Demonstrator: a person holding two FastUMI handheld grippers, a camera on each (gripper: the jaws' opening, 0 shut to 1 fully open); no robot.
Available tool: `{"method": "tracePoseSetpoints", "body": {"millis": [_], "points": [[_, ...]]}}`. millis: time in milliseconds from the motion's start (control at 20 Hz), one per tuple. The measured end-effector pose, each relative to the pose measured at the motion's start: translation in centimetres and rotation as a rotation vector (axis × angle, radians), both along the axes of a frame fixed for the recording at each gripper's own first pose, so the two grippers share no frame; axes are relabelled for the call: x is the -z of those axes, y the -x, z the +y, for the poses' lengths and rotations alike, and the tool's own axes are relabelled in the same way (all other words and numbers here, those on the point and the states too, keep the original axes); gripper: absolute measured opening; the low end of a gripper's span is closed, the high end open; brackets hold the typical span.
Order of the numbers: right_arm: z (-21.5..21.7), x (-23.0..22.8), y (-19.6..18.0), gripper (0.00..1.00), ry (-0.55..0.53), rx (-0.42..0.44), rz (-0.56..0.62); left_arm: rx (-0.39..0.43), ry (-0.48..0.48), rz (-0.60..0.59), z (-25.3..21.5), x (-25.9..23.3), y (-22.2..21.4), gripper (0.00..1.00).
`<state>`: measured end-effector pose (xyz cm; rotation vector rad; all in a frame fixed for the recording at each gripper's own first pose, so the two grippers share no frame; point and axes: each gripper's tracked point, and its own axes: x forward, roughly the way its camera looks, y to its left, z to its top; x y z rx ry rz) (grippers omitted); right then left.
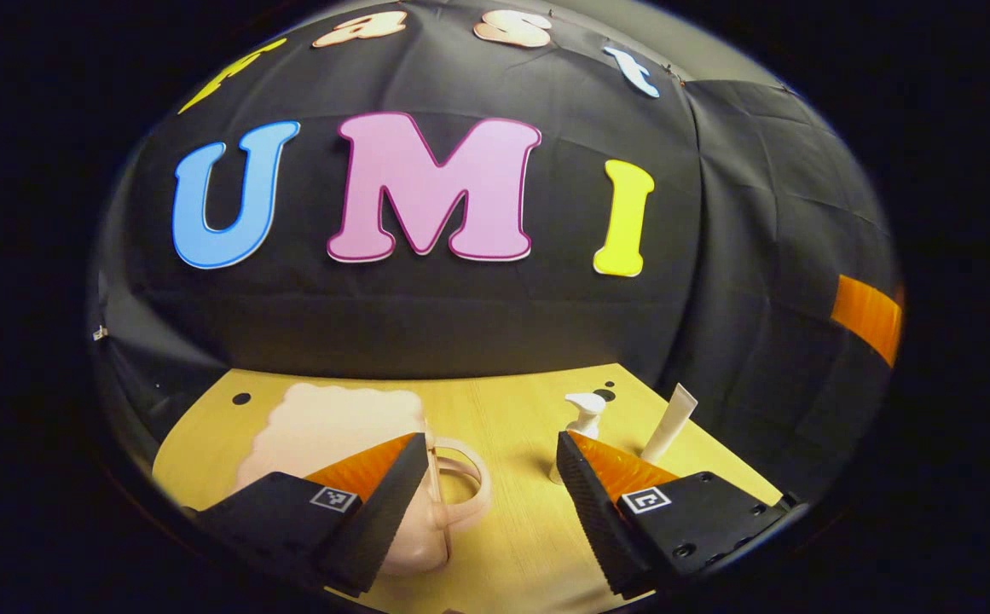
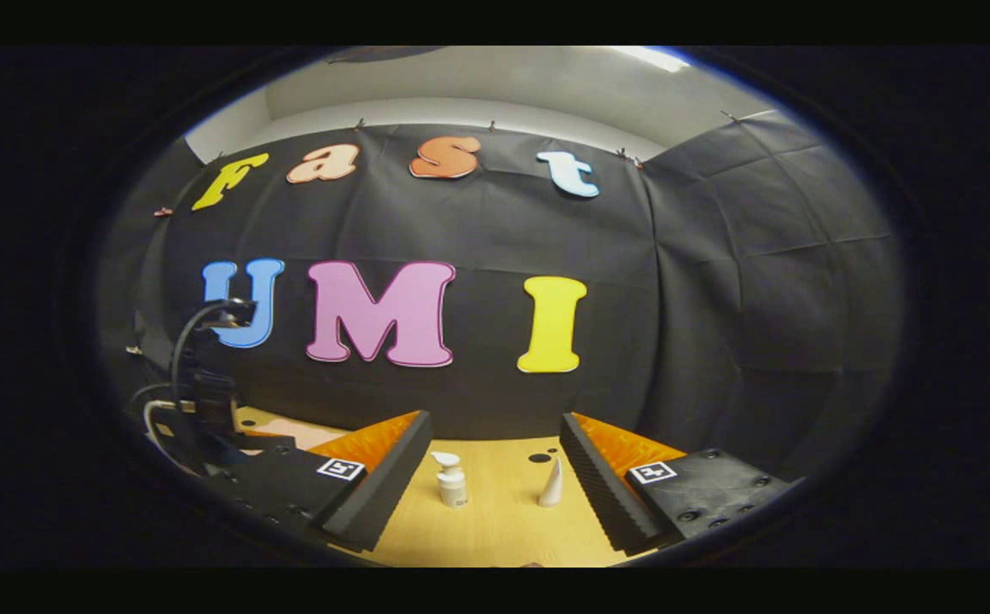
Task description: First open the suitcase, pack the skin care products into it, and then close the suitcase.
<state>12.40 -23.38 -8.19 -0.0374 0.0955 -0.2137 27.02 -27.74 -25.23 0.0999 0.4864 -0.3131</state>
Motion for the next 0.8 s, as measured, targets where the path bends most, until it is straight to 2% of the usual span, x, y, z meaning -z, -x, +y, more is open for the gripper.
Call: {"method": "tracePoseSetpoints", "body": {"millis": [100,150,200,300,350,400,500,550,750,800], "points": [[-1.3,1.7,-0.5,0.96,-0.009,0.009,0.03,0.002,-0.018,0.051,-1.1,2.9,-1.9,0.96],[-1.9,3.0,-0.7,0.96,-0.012,0.016,0.062,-0.004,-0.024,0.083,-1.3,4.5,-2.6,0.92],[-2.4,4.2,-0.8,0.96,-0.02,0.023,0.095,-0.009,-0.028,0.12,-1.5,6.1,-3.1,0.96],[-3.1,5.9,-0.8,0.99,-0.05,0.027,0.142,-0.061,-0.061,0.187,-1.0,9.4,-4.3,0.97],[-3.4,6.3,-1.0,0.96,-0.054,0.026,0.147,-0.086,-0.074,0.218,-0.8,10.8,-4.7,0.96],[-3.6,6.5,-1.1,0.93,-0.043,0.026,0.146,-0.104,-0.083,0.244,-0.7,11.9,-4.7,0.96],[-4.4,7.3,-1.4,0.96,-0.007,0.025,0.157,-0.122,-0.121,0.267,-0.6,13.5,-5.5,0.96],[-4.5,7.7,-1.6,0.96,-0.008,0.024,0.169,-0.131,-0.133,0.268,-0.5,14.1,-6.1,0.85],[-4.9,9.1,-2.2,0.96,-0.044,0.022,0.205,-0.197,-0.225,0.332,0.9,17.0,-6.6,0.75],[-4.9,9.2,-2.3,0.96,-0.044,0.019,0.206,-0.198,-0.245,0.334,1.3,17.5,-7.0,0.68]]}}
